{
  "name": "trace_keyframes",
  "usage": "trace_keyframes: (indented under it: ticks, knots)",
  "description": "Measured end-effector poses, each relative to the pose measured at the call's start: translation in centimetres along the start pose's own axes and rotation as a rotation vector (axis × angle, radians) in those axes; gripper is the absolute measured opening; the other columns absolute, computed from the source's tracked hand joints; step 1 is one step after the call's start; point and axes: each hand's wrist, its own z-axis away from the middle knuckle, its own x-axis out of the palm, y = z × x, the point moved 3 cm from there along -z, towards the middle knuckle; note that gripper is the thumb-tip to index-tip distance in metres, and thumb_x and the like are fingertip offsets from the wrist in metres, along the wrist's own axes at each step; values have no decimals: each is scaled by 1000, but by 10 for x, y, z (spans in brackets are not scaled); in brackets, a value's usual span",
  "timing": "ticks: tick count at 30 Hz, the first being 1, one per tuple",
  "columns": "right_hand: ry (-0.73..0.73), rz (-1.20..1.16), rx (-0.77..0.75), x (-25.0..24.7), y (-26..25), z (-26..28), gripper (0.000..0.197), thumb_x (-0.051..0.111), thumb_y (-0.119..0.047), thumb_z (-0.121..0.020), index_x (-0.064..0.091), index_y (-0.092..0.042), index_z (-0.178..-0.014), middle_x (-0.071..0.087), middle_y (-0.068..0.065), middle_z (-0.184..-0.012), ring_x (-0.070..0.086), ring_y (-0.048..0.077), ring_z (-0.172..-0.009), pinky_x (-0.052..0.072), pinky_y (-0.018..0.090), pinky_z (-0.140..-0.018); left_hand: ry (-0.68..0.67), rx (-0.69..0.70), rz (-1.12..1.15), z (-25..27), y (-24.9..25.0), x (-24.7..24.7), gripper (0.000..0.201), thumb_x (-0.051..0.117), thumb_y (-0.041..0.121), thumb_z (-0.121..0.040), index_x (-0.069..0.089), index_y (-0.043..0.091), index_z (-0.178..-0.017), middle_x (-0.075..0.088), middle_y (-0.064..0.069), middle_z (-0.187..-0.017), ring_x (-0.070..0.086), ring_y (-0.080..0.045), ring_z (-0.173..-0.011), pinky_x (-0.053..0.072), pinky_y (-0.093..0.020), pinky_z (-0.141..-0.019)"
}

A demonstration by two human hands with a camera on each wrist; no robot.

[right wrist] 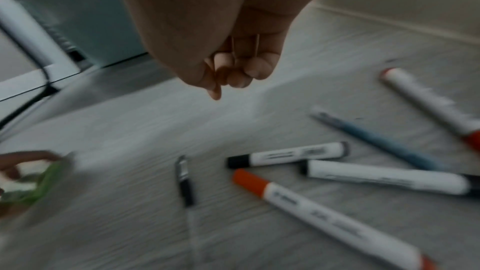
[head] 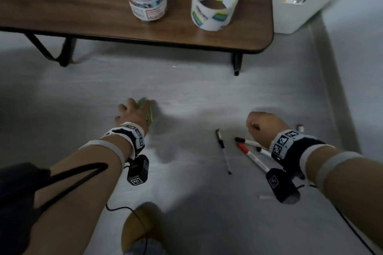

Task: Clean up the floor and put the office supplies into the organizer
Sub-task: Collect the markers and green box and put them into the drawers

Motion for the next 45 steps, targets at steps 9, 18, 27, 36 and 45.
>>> trace_keyframes:
  ticks: [9,18,27,36,45]
  knots:
    - [-54,-6,228,2,115,28,19,47,-20,-95,65,-15,-98,68,12,-98,64,32,-87,55,38,-80,-125,306,81,29,122,5,63,74,33,-75,35,26,-124,44,-7,-128,41,-33,-118,52,-47,-77]
    - [-165,-83,127,48,151,76,6,61,-32,-84,55,-28,-83,59,-3,-81,59,26,-75,49,31,-68,-300,195,198,83,191,53,69,56,63,-74,38,27,-130,53,-9,-121,58,-33,-104,52,-45,-88]
    - [-457,88,-201,112,114,106,39,74,-38,-76,61,-21,-108,53,4,-123,58,26,-108,52,38,-89,-213,230,111,106,217,68,37,58,33,-83,52,18,-116,62,-10,-114,59,-31,-96,51,-36,-73]
    - [-279,-56,-161,107,107,104,22,54,-30,-89,52,-19,-108,58,4,-109,61,28,-96,49,34,-77,-70,654,-3,118,243,54,33,53,38,-87,43,28,-116,51,-3,-111,61,-30,-91,49,-36,-71]
    - [-4,-103,158,81,155,67,63,70,-37,-82,34,-23,-130,36,7,-131,59,31,-88,49,36,-67,-91,989,-345,128,292,72,35,59,35,-88,51,29,-122,49,-7,-116,51,-29,-107,41,-36,-81]
